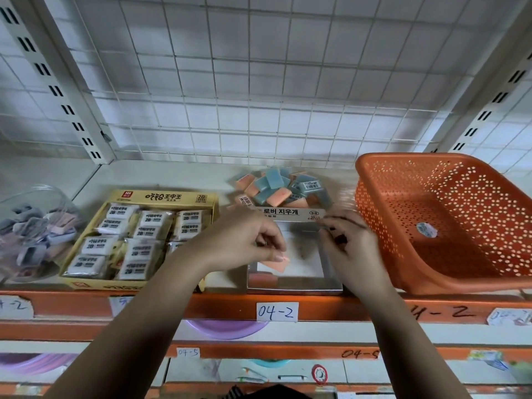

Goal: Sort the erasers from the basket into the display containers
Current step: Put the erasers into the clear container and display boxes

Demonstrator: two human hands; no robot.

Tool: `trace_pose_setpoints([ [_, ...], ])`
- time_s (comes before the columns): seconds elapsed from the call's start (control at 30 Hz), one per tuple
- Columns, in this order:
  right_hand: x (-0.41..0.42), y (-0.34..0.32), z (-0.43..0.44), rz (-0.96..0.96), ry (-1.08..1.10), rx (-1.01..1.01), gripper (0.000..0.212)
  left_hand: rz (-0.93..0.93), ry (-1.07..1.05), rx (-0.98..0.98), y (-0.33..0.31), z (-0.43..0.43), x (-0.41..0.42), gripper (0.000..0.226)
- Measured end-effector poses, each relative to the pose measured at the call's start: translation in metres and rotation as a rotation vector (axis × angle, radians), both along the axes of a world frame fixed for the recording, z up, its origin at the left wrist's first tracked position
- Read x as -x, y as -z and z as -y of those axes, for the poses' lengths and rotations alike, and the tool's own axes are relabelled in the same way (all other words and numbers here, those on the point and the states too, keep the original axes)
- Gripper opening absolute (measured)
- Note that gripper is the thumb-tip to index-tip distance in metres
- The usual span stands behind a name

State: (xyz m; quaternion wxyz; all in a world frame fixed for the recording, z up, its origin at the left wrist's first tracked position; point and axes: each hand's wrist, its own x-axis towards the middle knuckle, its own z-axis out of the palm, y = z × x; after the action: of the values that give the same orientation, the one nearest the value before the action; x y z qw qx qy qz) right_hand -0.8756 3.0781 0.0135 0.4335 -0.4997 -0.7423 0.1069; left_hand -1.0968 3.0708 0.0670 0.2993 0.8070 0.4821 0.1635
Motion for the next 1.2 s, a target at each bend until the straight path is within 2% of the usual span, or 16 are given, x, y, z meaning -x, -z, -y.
trace_pose_setpoints([
  [0.33, -0.002, 0.002, -0.002, -0.002, 0.007, 0.077, 0.029, -0.213, 0.084, 0.018, 0.007, -0.006, 0.003, 0.014],
  [0.83, 0.002, 0.000, -0.002, 0.003, -0.013, 0.060, 0.033, -0.280, 0.080, 0.051, 0.006, -0.016, 0.006, 0.007],
  [1.2, 0.009, -0.001, 0.001, 0.094, -0.024, 0.090, 0.032, -0.299, 0.056, 0.036, 0.005, -0.016, 0.012, 0.009],
])
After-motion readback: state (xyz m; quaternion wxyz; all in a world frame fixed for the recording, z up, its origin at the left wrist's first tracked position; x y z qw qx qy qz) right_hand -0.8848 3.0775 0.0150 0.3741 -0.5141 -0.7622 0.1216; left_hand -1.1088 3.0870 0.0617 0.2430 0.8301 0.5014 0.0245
